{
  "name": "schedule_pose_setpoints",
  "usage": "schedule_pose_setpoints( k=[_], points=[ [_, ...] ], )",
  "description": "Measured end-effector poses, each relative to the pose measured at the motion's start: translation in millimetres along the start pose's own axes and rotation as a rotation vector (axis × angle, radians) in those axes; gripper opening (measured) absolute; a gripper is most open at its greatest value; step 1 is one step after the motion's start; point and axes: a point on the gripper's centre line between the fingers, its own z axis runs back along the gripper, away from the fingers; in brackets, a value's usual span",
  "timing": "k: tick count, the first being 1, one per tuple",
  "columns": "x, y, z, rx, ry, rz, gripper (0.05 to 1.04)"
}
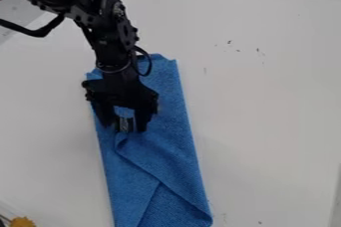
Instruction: Unfold the cloth from left to right
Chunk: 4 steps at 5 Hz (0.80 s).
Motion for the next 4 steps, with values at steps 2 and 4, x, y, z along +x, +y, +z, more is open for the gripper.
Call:
schedule_pose_setpoints(
  k=[2,4],
  points=[
    [0.9,2.9,1.0,0.011,0.002,-0.004,0.704],
    [1.6,6.4,-3.4,-0.002,0.006,0.009,0.177]
  ],
)
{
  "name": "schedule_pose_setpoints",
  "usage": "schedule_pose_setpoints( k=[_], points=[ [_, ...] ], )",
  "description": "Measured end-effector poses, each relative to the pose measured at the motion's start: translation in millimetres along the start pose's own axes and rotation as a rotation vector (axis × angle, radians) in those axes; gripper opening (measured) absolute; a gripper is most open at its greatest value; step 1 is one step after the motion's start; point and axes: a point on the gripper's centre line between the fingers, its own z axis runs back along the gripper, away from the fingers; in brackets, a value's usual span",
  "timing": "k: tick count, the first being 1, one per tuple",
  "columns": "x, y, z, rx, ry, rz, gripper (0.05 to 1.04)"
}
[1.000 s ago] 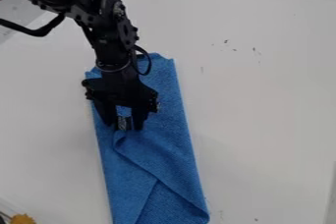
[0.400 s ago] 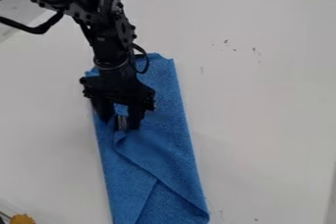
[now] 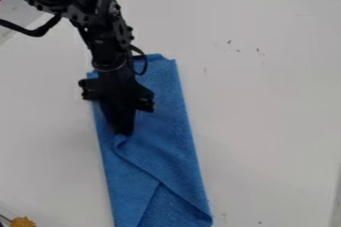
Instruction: Unfold the cloth from left to right
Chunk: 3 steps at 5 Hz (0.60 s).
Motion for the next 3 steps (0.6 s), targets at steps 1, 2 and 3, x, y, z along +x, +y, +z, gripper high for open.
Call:
schedule_pose_setpoints(
  k=[1,2,3],
  points=[
    [0.2,-0.1,0.0,0.002,-0.001,0.001,0.068],
    [5.4,-4.9,5.3,0.028,0.007,-0.016,0.054],
    [27.9,-27.4,24.3,0.063,-0.028,-0.085,0.054]
  ],
)
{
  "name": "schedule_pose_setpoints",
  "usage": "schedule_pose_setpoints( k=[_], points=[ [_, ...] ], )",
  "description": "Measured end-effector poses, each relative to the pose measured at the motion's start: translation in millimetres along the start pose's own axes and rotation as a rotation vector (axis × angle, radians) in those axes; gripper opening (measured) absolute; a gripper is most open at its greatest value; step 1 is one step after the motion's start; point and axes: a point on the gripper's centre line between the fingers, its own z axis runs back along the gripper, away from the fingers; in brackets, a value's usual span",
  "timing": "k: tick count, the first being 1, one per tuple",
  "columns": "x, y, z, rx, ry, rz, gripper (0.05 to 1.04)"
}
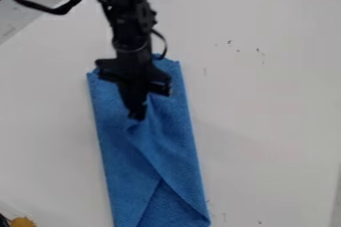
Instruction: Unfold the cloth from left to right
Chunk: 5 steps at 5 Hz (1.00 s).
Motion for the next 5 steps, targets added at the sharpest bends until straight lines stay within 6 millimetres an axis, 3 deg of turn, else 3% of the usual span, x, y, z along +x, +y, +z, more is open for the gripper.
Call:
schedule_pose_setpoints(
  k=[1,2,3,5],
  points=[
    [30.6,-32.7,23.0,0.019,-0.077,-0.084,0.054],
    [42.4,-63.1,24.0,0.001,-0.102,-0.138,0.054],
    [51.4,-88.5,12.1,-0.059,-0.109,-0.168,0.054],
    [58.3,-112.0,-19.1,-0.164,-0.069,-0.187,0.054]
  ],
)
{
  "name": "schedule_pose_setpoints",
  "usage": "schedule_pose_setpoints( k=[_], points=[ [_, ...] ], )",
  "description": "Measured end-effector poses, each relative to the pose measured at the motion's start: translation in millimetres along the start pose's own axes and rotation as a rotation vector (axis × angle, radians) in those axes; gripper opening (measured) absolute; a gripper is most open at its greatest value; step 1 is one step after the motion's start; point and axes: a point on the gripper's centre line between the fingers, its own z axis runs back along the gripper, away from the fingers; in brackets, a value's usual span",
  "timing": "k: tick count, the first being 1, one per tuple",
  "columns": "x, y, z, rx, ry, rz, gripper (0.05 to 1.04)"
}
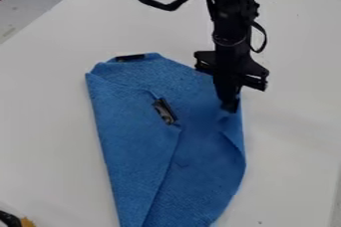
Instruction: Unfold the cloth from left to right
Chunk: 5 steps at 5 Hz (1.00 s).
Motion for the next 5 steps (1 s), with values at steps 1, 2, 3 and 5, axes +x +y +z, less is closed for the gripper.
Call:
schedule_pose_setpoints(
  k=[1,2,3,5],
  points=[
    [-1.3,-6.8,-4.7,-0.019,0.004,0.036,0.054],
    [-3.0,-12.7,-5.2,-0.023,0.011,0.053,0.077],
    [-10.1,-20.4,-8.0,-0.028,0.033,0.096,0.229],
    [-8.8,-50.6,-5.6,-0.020,0.018,0.220,0.795]
  ],
)
